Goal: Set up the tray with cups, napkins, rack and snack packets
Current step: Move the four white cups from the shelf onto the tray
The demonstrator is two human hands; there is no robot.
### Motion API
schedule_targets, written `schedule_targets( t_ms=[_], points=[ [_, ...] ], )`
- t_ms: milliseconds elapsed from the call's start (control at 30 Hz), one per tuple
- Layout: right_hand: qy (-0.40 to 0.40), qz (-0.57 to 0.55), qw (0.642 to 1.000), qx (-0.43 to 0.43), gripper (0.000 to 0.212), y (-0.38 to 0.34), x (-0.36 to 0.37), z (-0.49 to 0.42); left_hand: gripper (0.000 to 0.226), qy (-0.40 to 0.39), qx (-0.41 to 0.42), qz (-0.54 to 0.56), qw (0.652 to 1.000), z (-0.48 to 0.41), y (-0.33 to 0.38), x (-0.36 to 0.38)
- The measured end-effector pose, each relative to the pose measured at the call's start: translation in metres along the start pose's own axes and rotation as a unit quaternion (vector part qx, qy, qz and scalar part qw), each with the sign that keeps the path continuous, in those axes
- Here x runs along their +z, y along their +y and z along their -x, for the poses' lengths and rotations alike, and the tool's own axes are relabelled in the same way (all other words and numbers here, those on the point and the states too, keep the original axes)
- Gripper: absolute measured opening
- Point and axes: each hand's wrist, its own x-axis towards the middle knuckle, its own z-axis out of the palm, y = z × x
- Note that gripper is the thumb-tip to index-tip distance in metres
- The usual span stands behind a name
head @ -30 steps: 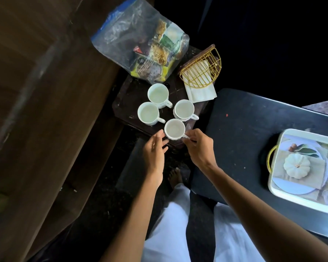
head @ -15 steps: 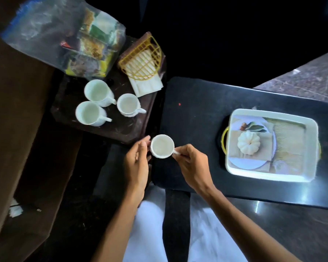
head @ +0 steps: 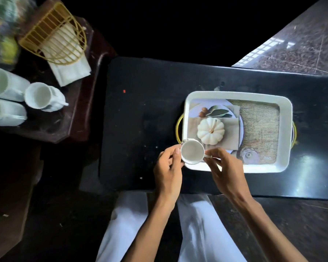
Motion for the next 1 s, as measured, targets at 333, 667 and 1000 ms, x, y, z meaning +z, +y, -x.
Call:
schedule_targets(
  t_ms=[333,667,1000],
  points=[
    [-0.040,-0.031,0.999,0.012,0.010,0.047,-0.007,-0.013,0.027,0.023,-0.026,-0.045,0.998,-0.013,-0.019,0.037],
    [-0.057,-0.041,0.998,-0.001,0.008,0.058,-0.006,-0.016,0.027,0.022,-0.028,-0.061,0.997,-0.014,-0.029,0.040],
    [-0.081,-0.020,0.996,0.020,0.019,0.052,-0.010,-0.011,0.025,0.000,-0.023,-0.096,0.995,-0.016,-0.029,0.029]
  ],
)
